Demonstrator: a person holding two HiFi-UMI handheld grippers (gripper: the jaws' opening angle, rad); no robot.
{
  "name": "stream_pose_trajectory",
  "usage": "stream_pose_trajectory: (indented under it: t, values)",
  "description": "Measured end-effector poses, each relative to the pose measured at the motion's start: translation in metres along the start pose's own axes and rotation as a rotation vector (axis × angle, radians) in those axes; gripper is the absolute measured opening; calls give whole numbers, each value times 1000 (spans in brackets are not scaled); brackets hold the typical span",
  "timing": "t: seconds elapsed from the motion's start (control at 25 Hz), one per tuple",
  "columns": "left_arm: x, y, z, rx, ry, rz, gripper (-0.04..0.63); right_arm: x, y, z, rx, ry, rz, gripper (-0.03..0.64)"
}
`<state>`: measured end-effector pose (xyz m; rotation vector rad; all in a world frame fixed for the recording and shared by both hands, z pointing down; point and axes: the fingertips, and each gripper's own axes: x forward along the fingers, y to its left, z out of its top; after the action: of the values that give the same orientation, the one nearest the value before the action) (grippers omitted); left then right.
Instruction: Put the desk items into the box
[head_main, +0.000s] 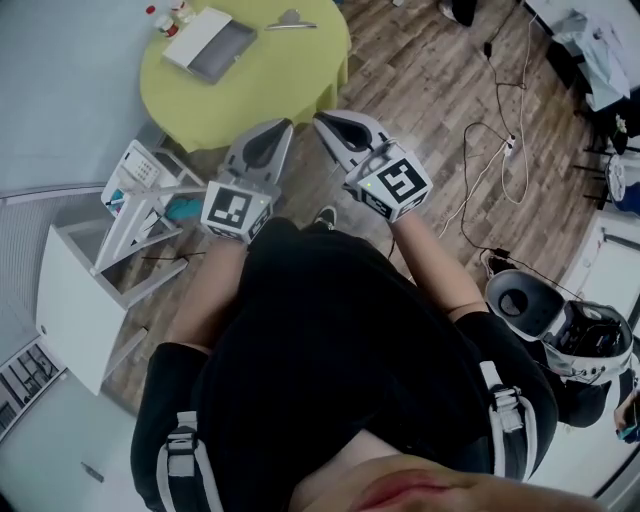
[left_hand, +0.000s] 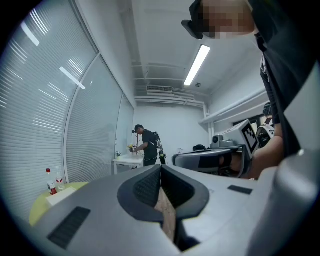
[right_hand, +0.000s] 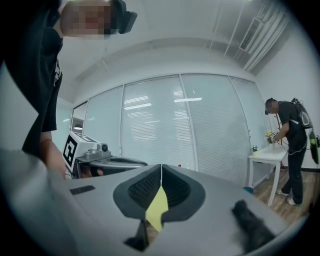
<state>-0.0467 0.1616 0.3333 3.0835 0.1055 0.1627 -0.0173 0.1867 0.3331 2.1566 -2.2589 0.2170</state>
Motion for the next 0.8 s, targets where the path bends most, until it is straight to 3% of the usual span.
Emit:
stream_pose_trajectory:
  t: [0.4,0.8]
  values:
    - [45,25,-5,-11,13,-8,12,19,-46,-8,-2,32,3,18]
    - [115,95,2,-12,-11,-33,12,78,-119,2,-43,76,-12,18]
